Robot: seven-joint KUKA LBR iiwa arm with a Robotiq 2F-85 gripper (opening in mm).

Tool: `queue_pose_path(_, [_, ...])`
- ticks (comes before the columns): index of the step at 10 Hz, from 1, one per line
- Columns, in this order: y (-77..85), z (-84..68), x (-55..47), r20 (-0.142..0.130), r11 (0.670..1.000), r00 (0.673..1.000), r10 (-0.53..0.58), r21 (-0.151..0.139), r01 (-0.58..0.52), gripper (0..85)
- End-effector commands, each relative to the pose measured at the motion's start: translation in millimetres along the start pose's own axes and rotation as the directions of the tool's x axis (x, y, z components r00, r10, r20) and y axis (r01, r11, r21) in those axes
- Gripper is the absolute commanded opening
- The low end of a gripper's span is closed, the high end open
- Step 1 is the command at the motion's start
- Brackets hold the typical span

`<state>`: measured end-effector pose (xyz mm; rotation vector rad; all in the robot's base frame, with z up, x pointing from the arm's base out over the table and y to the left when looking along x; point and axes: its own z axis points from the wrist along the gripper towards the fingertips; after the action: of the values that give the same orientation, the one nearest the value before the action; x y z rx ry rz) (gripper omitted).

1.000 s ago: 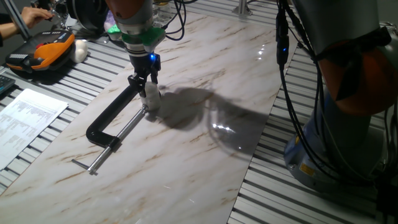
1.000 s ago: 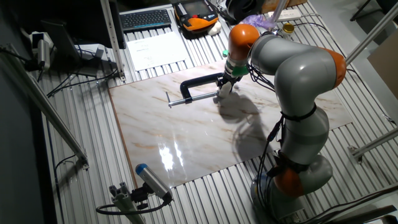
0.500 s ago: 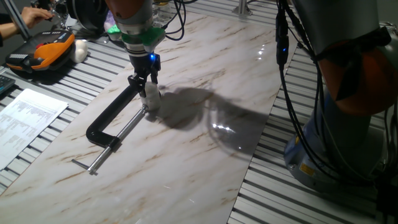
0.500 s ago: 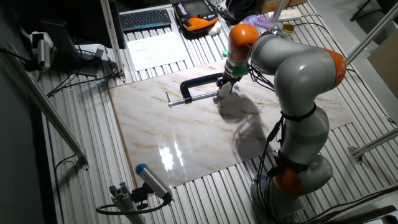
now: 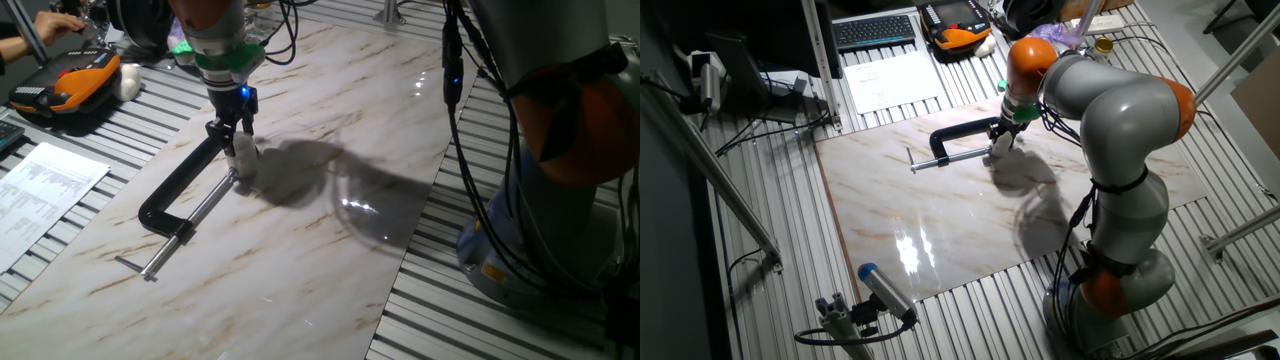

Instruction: Unscrew the lid from the jar

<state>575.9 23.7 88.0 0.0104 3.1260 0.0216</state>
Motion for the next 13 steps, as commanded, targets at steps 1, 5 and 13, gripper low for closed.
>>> queue_pose_path(1, [0.0,0.0,0.1,-0.003,1.000,1.000,-0.003,0.000,0.003,34.0])
queue_pose_path(5, [0.2,-0.3,-0.1,-0.003,1.000,1.000,-0.020,-0.006,0.020,17.0])
queue_pose_path(13, [1.7,-0.7,0.1,0.005,0.996,0.996,-0.086,-0.003,0.086,17.0])
